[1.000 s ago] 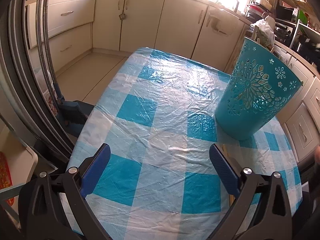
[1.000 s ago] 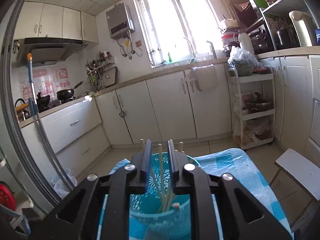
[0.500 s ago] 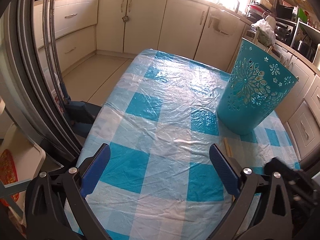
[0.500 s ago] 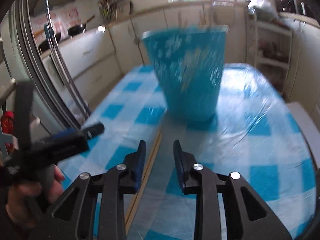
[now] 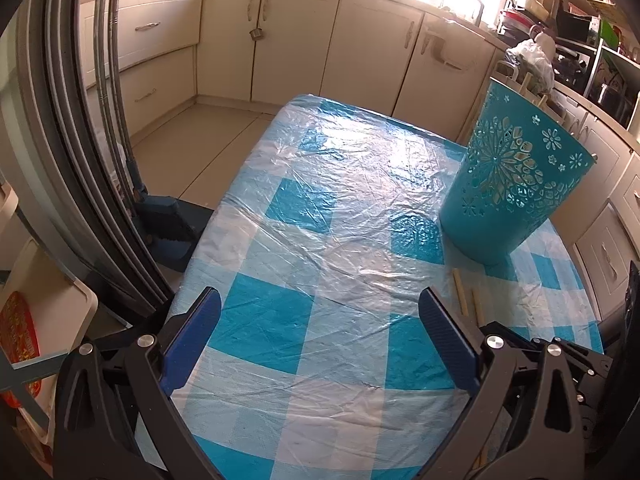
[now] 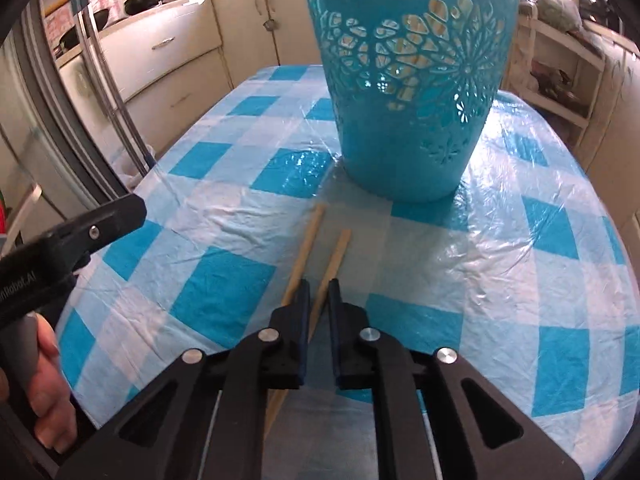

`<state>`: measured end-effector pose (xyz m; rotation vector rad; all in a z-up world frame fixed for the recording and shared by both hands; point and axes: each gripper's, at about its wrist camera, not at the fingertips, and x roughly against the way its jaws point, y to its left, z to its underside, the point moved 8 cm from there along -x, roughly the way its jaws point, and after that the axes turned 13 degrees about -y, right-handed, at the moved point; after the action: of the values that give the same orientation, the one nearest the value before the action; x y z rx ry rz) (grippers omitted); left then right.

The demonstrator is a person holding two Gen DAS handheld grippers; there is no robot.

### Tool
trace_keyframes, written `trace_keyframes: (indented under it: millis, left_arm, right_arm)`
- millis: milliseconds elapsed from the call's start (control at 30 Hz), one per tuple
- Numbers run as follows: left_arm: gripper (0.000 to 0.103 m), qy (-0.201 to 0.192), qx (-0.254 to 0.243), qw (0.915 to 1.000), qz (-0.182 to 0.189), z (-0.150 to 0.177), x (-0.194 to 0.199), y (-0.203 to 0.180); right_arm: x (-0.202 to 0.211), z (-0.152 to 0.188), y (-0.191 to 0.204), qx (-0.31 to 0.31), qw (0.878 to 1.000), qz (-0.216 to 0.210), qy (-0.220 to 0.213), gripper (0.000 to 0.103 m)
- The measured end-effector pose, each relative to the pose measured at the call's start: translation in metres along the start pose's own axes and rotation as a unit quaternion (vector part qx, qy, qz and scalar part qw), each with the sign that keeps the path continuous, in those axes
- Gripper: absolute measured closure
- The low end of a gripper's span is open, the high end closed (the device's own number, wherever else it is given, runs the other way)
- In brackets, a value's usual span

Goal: Organize utensils
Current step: 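Grasp a stick with the left gripper while the right gripper grasps another stick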

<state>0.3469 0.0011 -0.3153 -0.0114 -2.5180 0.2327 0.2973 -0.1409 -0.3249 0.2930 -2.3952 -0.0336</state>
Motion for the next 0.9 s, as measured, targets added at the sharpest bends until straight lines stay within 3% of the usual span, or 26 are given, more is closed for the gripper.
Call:
trace_keyframes:
  millis: [200,433,667,900]
  left_arm:
    - [0.008,0.027,-0.043,0.998,0.037,0.004,-0.006,-0.035]
    - [0.008,0.064,-0.135,0.9871,0.056,0.021,-0.027,-0.095]
    - [0.008,0.086,-0.154,0.9833,0.045,0.03,-0.038,-0.113]
    - [0.017,0.1,-0.157,0.9812,0.05,0.039,-0.043,-0.124]
  right_arm:
    - [0.013,0.004,-0.026,-0.009,1.0,0.008,-0.002,0.095]
    - [0.037,0.011,-0.084,-0.065,0.997,0.036,-0.02,0.095]
    - [0.042,0.013,-0.1,-0.098,0.994,0.03,-0.036,0.095]
    - [0.043,0.013,-0.104,-0.116,0.992,0.013,-0.045,0.095]
